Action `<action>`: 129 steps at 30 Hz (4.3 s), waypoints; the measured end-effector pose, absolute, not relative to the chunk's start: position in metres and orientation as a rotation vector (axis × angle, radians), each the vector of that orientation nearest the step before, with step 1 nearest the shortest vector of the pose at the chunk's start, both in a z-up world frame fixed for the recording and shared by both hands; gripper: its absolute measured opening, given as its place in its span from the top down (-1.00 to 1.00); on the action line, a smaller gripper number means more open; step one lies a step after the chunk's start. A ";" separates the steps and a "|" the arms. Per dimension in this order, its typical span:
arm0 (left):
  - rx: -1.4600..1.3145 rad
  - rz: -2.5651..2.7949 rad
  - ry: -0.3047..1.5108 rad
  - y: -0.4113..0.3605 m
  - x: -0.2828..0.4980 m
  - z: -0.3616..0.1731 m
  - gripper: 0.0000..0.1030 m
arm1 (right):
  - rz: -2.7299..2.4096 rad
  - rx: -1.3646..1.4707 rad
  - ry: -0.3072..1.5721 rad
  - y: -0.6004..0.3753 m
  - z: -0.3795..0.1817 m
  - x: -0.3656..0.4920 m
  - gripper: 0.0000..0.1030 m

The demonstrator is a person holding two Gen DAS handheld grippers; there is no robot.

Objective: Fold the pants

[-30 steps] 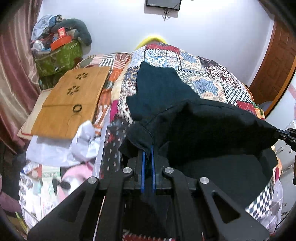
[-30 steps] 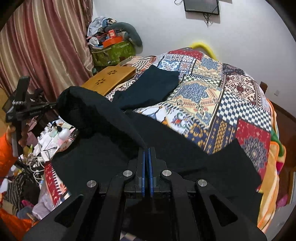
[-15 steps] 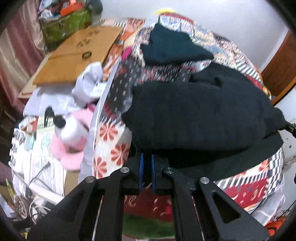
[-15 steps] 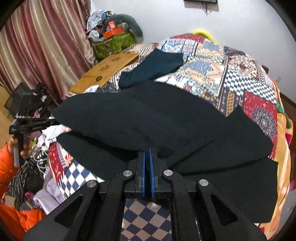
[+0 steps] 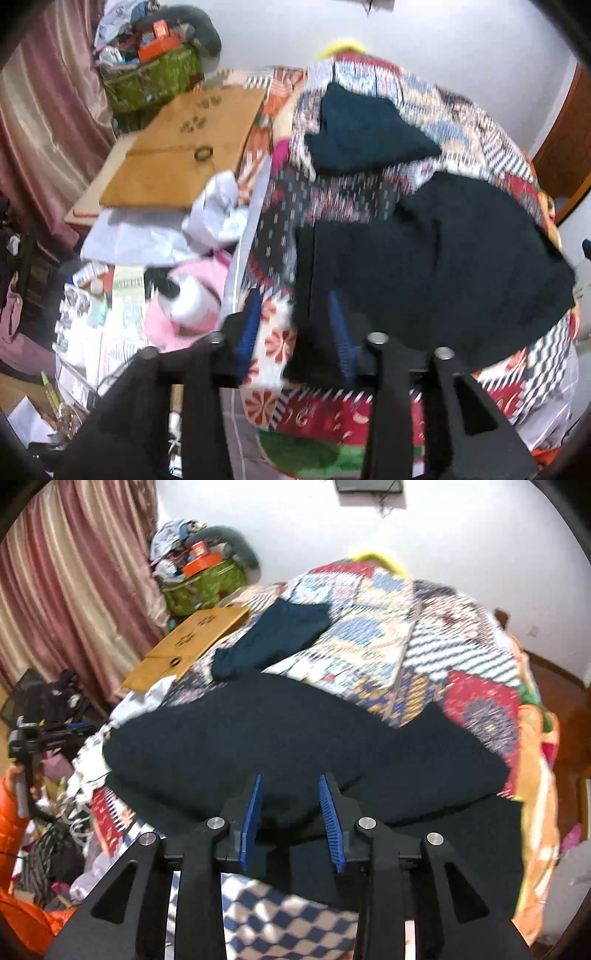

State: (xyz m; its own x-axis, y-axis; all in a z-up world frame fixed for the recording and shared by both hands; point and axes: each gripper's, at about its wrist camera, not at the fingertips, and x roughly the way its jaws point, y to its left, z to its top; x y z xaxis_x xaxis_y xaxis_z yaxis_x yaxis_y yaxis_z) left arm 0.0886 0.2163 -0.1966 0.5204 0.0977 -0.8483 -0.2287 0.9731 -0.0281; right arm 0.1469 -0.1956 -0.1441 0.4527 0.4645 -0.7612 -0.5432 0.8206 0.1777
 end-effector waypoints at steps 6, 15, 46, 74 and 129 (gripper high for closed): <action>-0.126 0.129 0.950 0.192 0.137 -0.170 -0.27 | 0.505 -0.072 0.864 -0.224 -0.131 0.180 0.15; -0.099 0.066 0.975 0.153 0.232 -0.176 -0.59 | 0.366 -0.039 0.966 -0.255 -0.160 0.266 0.09; 0.023 -0.018 1.155 0.088 0.305 -0.239 -0.63 | 0.310 0.064 1.051 -0.280 -0.222 0.356 0.78; 0.277 -0.395 1.203 -0.143 0.242 -0.252 -0.85 | 0.117 0.154 1.010 -0.429 -0.218 0.190 0.77; -0.360 0.008 1.263 0.230 0.217 -0.314 -0.52 | 0.843 -0.363 1.114 0.014 -0.232 0.298 0.33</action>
